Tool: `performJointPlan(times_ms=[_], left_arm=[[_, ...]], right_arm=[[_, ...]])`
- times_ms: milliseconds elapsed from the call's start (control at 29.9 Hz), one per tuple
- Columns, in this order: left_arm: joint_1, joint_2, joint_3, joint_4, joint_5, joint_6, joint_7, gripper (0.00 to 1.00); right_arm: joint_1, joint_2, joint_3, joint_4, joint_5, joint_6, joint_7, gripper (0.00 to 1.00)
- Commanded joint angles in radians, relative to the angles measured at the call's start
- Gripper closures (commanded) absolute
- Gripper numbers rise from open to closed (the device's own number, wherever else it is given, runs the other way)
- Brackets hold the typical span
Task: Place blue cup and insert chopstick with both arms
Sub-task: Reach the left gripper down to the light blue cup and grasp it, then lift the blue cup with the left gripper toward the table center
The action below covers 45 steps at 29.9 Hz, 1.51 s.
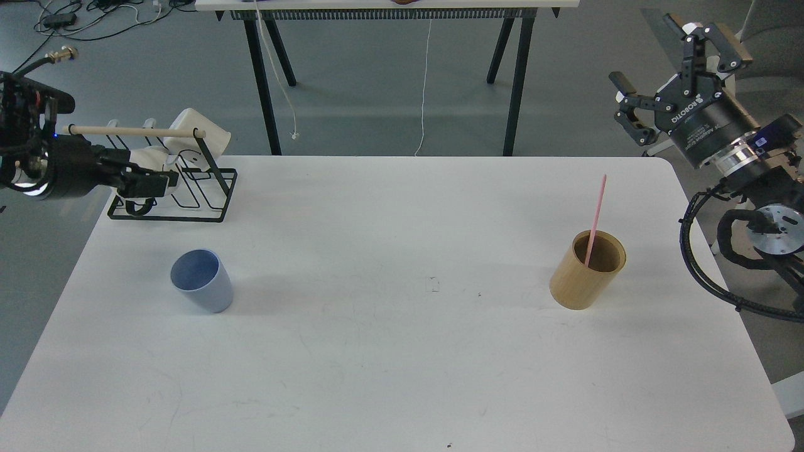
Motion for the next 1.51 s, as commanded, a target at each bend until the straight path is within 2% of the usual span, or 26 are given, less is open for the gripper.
performJointPlan(times_ms=[0, 201, 569, 669, 803, 970, 1104, 1138, 1271, 1305, 1472], left_arm=[[0.059, -0.001, 0.010, -0.003, 0.029, 0.000, 0.000, 0.02], [0.139, -0.029, 0.010, -0.007, 0.031, 0.000, 0.000, 0.02], [0.161, -0.053, 0.010, -0.010, 0.026, 0.000, 0.000, 0.05], [0.171, -0.061, 0.012, -0.010, 0.026, 0.000, 0.000, 0.10], [0.193, -0.092, 0.012, -0.007, 0.031, 0.000, 0.000, 0.32], [0.193, -0.098, 0.012, 0.002, 0.031, 0.000, 0.000, 0.45], [0.193, -0.096, 0.013, 0.007, 0.031, 0.000, 0.000, 0.52], [0.193, -0.095, 0.013, 0.007, 0.031, 0.000, 0.000, 0.57], [0.196, -0.089, 0.018, 0.004, 0.031, 0.000, 0.000, 0.97], [0.197, -0.086, 0.018, 0.002, 0.031, 0.000, 0.000, 1.00], [0.197, -0.079, 0.001, -0.015, 0.020, 0.000, 0.000, 1.00]], right_arm=[[-0.001, -0.012, 0.000, -0.001, 0.000, 0.000, 0.000, 0.06], [-0.001, -0.015, 0.000, -0.004, -0.001, 0.000, 0.000, 0.06], [-0.003, -0.014, -0.003, -0.002, -0.001, 0.000, 0.000, 0.06], [-0.006, -0.015, -0.003, -0.001, -0.001, 0.000, 0.000, 0.06], [-0.009, -0.017, -0.002, -0.002, -0.001, 0.000, 0.000, 0.06], [-0.009, -0.029, -0.002, 0.001, -0.001, 0.000, 0.000, 0.06], [-0.015, -0.029, -0.002, 0.001, 0.000, 0.000, 0.000, 0.06], [-0.015, -0.030, -0.002, 0.002, -0.001, 0.000, 0.000, 0.06], [-0.016, -0.029, -0.002, 0.002, 0.000, 0.000, 0.000, 0.06], [-0.016, -0.030, -0.002, 0.002, 0.000, 0.000, 0.000, 0.06], [-0.018, -0.031, -0.002, 0.001, -0.001, 0.000, 0.000, 0.06]])
